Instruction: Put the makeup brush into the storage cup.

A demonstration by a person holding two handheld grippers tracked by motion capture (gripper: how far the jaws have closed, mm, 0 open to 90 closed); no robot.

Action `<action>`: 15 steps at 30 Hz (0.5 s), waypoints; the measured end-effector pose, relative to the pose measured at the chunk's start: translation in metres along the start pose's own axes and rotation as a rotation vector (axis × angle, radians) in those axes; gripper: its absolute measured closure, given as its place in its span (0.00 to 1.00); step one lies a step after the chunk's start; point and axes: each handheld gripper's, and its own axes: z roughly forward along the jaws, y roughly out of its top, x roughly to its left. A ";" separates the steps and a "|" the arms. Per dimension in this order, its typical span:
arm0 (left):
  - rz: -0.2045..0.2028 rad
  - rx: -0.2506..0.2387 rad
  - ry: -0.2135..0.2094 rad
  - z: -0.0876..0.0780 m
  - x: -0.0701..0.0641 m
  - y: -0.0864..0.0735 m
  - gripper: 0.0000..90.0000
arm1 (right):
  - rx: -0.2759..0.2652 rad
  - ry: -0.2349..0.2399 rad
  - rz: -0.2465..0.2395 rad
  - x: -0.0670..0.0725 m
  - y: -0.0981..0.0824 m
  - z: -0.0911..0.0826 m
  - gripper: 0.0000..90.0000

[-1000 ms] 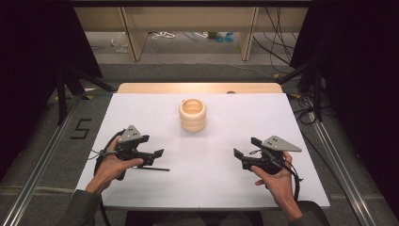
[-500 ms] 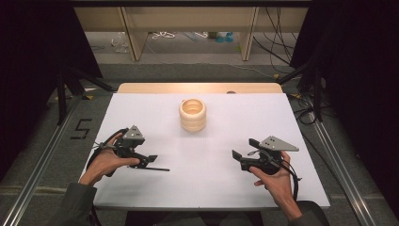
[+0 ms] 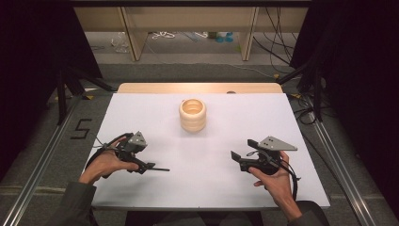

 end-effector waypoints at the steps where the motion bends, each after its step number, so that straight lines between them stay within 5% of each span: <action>1: 0.007 0.000 0.002 0.001 0.000 -0.001 0.24 | -0.002 0.000 0.000 0.000 0.000 0.000 0.22; 8: 0.057 0.067 -0.004 0.006 0.000 -0.002 0.29 | 0.005 0.023 0.025 0.002 -0.001 0.001 0.22; 15: 0.099 0.147 -0.005 0.010 0.000 -0.001 0.34 | 0.009 0.013 -0.004 0.001 -0.001 0.001 0.22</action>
